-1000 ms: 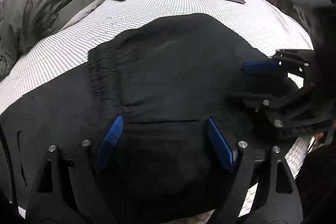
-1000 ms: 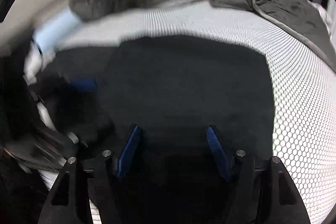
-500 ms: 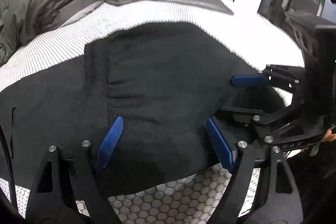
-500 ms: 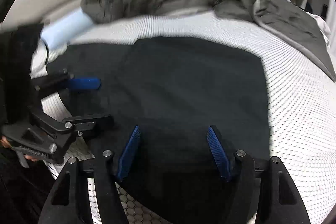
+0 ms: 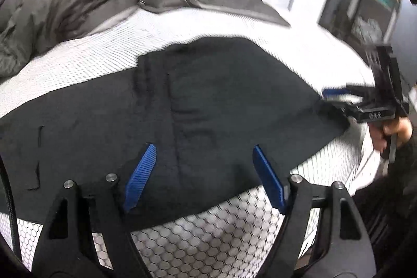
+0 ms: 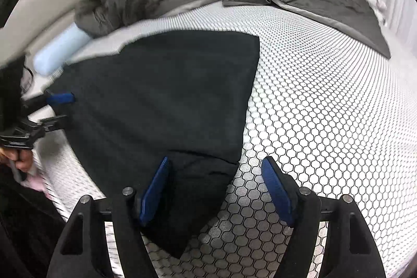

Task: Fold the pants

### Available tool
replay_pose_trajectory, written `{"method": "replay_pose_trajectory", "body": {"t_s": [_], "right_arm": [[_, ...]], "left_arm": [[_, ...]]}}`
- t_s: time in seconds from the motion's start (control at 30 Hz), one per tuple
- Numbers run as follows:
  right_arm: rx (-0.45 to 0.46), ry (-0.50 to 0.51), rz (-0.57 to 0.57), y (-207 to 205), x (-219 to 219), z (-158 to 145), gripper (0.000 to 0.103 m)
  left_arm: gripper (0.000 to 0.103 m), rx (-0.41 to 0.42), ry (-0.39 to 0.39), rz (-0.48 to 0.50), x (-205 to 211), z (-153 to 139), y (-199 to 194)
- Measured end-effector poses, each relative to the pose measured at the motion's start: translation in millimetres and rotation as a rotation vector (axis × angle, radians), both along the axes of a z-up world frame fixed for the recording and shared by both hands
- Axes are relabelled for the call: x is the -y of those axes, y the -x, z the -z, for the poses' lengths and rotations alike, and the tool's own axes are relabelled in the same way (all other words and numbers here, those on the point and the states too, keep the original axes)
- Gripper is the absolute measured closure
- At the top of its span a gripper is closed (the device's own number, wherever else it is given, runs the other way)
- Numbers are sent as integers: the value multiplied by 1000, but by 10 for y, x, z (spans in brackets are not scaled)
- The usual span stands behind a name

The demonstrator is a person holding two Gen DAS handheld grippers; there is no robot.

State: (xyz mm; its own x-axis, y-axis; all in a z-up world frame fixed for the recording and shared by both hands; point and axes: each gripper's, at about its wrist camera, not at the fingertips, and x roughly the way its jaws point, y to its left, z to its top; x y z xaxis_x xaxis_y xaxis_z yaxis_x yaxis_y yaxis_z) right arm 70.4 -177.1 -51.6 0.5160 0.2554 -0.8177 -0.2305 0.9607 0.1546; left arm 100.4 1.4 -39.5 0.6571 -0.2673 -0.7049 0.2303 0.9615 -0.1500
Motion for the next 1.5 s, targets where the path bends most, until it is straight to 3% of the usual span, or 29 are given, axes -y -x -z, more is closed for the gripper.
{"method": "replay_pose_trajectory", "body": {"t_s": [0.1,0.23,0.37,0.4,0.43,0.53,0.63,0.83,0.93,1.03,1.07,1.13,1.23,1.33,1.43,1.5], "right_arm": [[-6,-161,70,-34,245,-10,29],[-98,-395,197,-254,454,232,30],[-123,-512,221,-533,508,360,31],[-122,-528,229,-582,511,390,42],[-123,-523,230,-640,462,389,58],[-118,-437,212,-792,312,383,82],[-64,-397,168,-759,290,222,93],[-41,-388,226,-801,454,200,92],[-72,-307,246,-817,408,197,80],[13,-204,281,-715,343,-29,67],[50,-181,281,-662,320,-114,55],[119,-166,243,-565,233,-271,52],[120,-116,160,-523,-68,-332,52],[53,-68,31,-608,-507,-144,52],[-7,40,-51,-673,-811,89,52],[11,131,-50,-674,-843,154,52]], "left_arm": [[27,-37,5,-138,-146,115,-119],[27,-103,-22,-146,-165,300,-226],[27,-98,-30,-144,-149,291,-222],[27,-99,-26,-144,-150,292,-223],[26,-99,-26,-143,-143,292,-221],[27,-98,-34,-144,-111,301,-224],[27,-99,-30,-144,-71,338,-274],[26,-106,-73,-109,163,347,-324],[27,-114,-48,-113,100,309,-309],[27,-75,-20,-178,-86,161,-227],[27,-51,-2,-205,-146,104,-204],[27,-11,49,-232,-200,26,-194],[27,-24,42,-231,-151,76,-306],[28,-87,-23,-230,-34,279,-480],[28,-91,-24,-232,-81,339,-481],[27,-89,-29,-236,-146,328,-420]]}}
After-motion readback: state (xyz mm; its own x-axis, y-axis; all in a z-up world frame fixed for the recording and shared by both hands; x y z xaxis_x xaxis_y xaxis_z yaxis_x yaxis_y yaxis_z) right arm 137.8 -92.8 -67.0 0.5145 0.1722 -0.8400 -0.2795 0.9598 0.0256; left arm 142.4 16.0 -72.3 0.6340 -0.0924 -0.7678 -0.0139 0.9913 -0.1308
